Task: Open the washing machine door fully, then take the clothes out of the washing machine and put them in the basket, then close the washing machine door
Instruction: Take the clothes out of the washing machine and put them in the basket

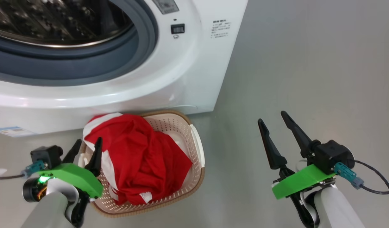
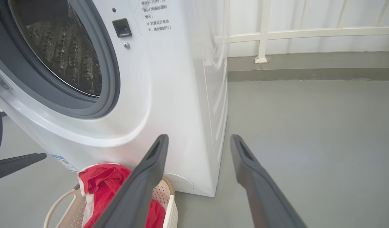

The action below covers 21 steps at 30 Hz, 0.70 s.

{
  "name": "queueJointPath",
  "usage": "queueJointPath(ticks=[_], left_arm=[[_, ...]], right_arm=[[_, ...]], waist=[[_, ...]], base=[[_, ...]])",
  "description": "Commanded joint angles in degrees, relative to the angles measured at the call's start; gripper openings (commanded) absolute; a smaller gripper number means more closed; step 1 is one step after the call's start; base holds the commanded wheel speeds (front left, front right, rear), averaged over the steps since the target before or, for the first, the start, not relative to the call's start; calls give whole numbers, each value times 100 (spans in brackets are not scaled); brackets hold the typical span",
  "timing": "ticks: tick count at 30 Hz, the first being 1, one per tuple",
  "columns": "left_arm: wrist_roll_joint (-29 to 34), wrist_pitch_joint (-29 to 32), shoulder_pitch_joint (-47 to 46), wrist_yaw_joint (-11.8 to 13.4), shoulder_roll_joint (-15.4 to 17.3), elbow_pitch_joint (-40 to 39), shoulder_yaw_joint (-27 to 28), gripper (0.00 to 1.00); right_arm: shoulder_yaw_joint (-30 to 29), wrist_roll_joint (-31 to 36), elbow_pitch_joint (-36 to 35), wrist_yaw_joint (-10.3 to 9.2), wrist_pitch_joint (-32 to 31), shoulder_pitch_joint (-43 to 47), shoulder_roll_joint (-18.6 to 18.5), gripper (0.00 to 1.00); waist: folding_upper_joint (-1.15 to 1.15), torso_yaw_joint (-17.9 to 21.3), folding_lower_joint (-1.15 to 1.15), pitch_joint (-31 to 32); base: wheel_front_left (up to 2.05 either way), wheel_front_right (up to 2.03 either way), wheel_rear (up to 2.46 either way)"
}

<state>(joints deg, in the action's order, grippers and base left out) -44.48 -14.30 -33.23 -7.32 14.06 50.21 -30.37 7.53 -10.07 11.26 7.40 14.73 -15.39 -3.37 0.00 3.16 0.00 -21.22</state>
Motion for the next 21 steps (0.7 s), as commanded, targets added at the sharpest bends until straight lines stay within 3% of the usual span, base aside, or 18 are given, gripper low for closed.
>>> queueJointPath(ticks=[1, 10, 21], left_arm=[[169, -69, 84, -15, 161, -163, 322, 100], [1330, -70, 788, -16, -87, -1055, 1545, 100], [2141, -70, 1587, -16, -312, -2100, 2540, 100]], right_arm=[[95, 75, -113, 9, 27, 123, 20, 100], [-35, 41, -135, 9, 27, 346, -45, 100], [-199, -24, -155, 9, 27, 678, -128, 100]], waist=[[0, -96, 0, 181], [0, -130, 0, 507], [0, -148, 0, 947]], base=[[0, 0, 0], [0, 0, 0], [0, 0, 0]])
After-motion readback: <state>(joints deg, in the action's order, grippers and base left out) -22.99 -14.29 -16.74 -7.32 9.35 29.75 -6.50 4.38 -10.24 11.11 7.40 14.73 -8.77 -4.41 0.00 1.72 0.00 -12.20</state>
